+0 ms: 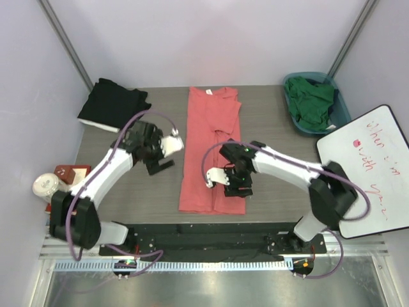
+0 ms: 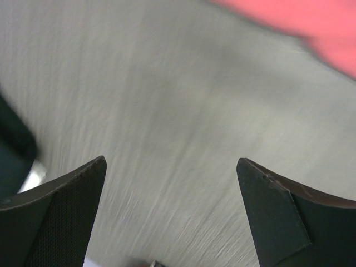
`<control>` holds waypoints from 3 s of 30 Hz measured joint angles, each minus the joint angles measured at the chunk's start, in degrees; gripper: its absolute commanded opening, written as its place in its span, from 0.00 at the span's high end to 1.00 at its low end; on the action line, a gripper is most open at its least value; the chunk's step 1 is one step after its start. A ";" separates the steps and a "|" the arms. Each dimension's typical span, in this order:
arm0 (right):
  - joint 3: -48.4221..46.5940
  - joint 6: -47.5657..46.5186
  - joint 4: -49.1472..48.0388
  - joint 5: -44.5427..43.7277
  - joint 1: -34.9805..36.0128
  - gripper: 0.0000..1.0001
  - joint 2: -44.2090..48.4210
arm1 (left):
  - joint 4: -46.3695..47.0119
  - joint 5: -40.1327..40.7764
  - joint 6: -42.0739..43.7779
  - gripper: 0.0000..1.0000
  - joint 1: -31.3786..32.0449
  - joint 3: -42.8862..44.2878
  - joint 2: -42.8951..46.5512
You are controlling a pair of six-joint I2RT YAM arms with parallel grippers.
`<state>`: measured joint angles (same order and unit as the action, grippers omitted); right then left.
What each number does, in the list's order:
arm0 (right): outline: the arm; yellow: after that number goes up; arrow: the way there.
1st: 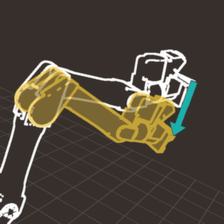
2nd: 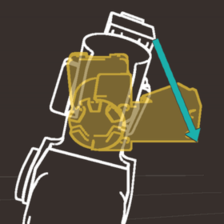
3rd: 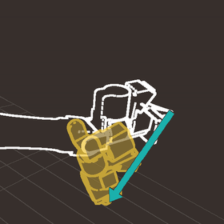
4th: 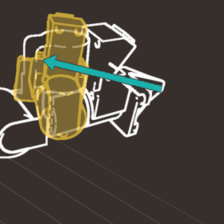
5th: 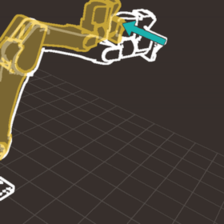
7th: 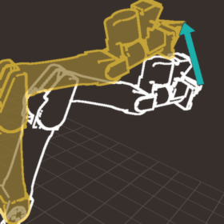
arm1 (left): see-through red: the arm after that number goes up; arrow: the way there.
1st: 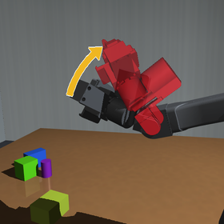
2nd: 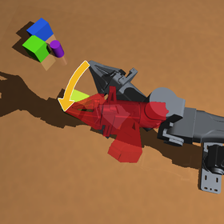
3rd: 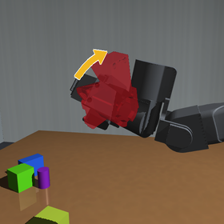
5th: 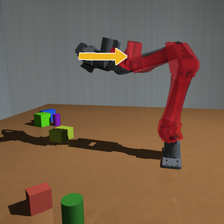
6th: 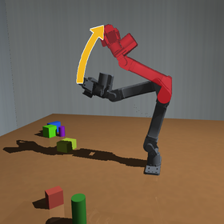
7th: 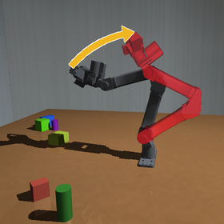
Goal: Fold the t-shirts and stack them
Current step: Grab the bottom of the folded rectangular tshirt with both arms
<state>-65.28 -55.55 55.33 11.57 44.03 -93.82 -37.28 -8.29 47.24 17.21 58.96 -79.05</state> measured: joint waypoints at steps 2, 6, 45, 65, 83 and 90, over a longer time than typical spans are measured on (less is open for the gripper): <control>5.01 -0.31 -3.23 -0.76 0.00 0.27 7.34 | -0.57 -2.27 3.43 0.00 3.45 -4.22 3.98; 12.85 -2.56 -10.40 -1.42 0.00 0.26 17.55 | -1.07 -6.56 8.63 0.00 9.79 -9.22 8.98; 50.71 -28.59 -37.11 8.57 2.60 0.25 49.51 | 9.49 -20.35 47.43 0.00 21.94 -30.69 14.82; 51.34 -28.09 -41.03 9.29 3.50 0.35 47.78 | 12.07 -21.11 41.18 0.41 27.63 -32.41 14.36; 49.42 -28.15 -38.84 11.89 4.24 0.99 41.68 | 15.67 -17.75 33.40 1.00 28.06 -33.11 12.28; 41.70 -22.03 -31.85 11.58 4.35 0.99 40.22 | 14.05 -16.79 25.53 1.00 28.15 -30.32 12.87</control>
<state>-23.57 -77.58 23.49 23.16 48.38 -53.60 -23.22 -25.08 72.77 45.36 28.64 -66.17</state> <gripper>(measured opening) 0.039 0.013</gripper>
